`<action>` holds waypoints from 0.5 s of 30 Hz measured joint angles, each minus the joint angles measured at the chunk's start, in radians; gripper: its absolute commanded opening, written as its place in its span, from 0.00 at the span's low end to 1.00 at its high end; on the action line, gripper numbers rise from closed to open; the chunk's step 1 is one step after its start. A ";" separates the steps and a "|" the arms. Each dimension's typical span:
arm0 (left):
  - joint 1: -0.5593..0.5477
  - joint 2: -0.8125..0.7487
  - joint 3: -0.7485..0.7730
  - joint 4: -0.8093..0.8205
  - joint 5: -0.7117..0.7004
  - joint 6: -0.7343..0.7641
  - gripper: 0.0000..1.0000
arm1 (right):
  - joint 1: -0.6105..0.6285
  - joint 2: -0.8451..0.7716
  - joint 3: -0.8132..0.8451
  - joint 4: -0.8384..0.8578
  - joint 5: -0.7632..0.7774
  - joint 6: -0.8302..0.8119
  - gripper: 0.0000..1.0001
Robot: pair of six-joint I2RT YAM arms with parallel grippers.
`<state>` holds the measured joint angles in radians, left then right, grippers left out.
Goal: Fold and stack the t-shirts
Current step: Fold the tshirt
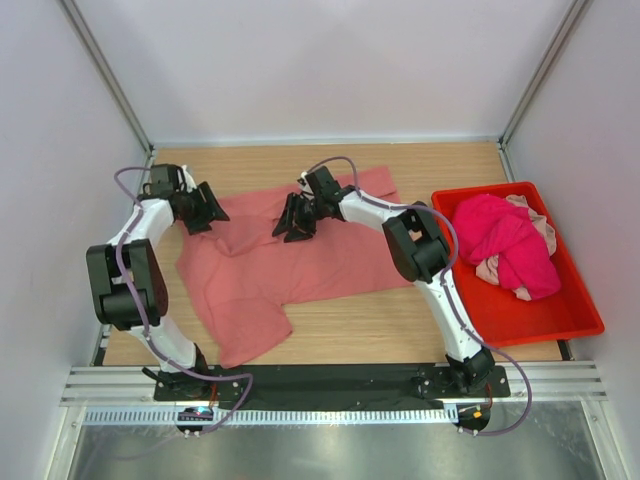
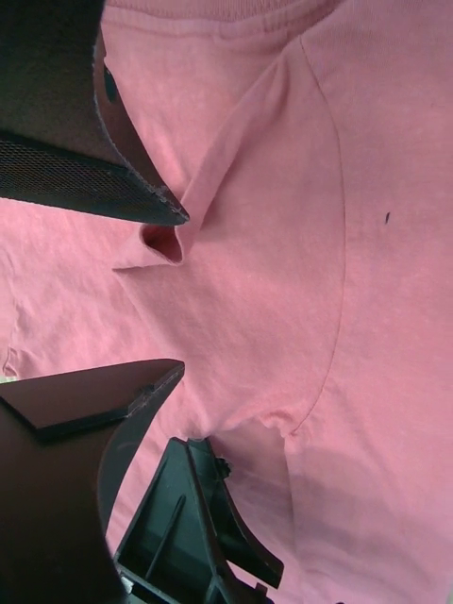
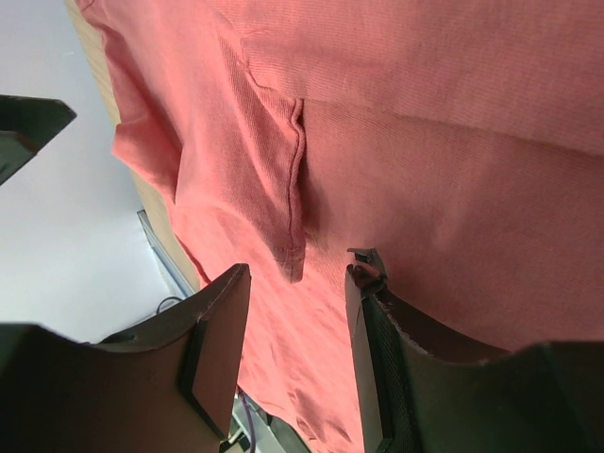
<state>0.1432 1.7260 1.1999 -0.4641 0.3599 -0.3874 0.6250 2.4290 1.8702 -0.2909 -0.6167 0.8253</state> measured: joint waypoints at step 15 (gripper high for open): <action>0.000 0.036 0.010 -0.066 -0.006 0.001 0.52 | -0.004 0.000 0.000 0.008 -0.004 0.013 0.51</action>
<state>0.1432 1.7622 1.2102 -0.5304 0.3534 -0.3862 0.6209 2.4294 1.8698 -0.2825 -0.6205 0.8379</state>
